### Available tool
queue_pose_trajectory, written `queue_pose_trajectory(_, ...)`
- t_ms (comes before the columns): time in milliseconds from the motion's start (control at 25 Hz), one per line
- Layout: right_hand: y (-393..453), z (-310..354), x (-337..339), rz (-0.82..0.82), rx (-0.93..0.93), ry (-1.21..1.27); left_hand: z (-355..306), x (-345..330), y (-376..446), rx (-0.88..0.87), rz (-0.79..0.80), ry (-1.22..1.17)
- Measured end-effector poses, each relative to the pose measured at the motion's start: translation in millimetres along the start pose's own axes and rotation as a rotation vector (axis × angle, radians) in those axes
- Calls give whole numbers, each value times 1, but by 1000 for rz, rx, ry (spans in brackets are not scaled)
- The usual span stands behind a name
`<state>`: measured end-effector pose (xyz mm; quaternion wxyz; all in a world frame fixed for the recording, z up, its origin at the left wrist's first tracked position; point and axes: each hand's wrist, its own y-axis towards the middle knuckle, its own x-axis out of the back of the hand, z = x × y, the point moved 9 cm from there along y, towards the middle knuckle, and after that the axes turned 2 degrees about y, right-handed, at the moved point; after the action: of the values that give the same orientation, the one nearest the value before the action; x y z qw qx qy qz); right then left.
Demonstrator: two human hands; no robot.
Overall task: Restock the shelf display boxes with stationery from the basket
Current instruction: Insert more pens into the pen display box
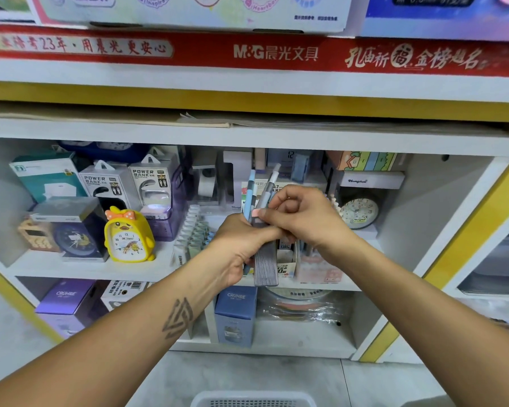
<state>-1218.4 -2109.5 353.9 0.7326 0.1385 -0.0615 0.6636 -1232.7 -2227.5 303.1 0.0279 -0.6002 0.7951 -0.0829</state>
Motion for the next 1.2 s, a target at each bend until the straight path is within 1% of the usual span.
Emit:
queue_pose_trajectory(120,1,-2,14,-15,-33,121,0,-7,-1,18,91,-110)
queue_pose_trajectory(200,0,-3,34,-72,-44,120,0,-12,0,49,170,-222)
queue_pose_trajectory(280,1,-4,55,-129,-51,25,3,-9,2,109,190,-302)
queue_pose_trajectory(360,2,-3,70,-151,-43,-140,5,-6,3,141,207,-349)
queue_pose_trajectory(480,4,-1,70,-136,-17,-366,3,-7,1,128,253,-389)
queue_pose_trajectory(600,5,-3,64,-131,2,-482,2,-8,-1,109,282,-382)
queue_pose_trajectory(680,7,-5,62,-107,2,-466,1,-8,-2,106,293,-388)
queue_pose_trajectory(760,9,-9,58,-47,-25,-459,0,-8,-3,105,303,-396)
queue_pose_trajectory(840,11,-13,52,15,-27,-558,0,-8,-3,102,311,-405)
queue_pose_trajectory(960,11,-12,42,50,67,-774,0,-7,-2,91,313,-409)
queue_pose_trajectory(1080,8,-13,27,74,187,-846,-1,-7,-2,83,300,-413)
queue_pose_trajectory(1200,4,-18,11,117,267,-901,-2,-9,-2,80,296,-412)
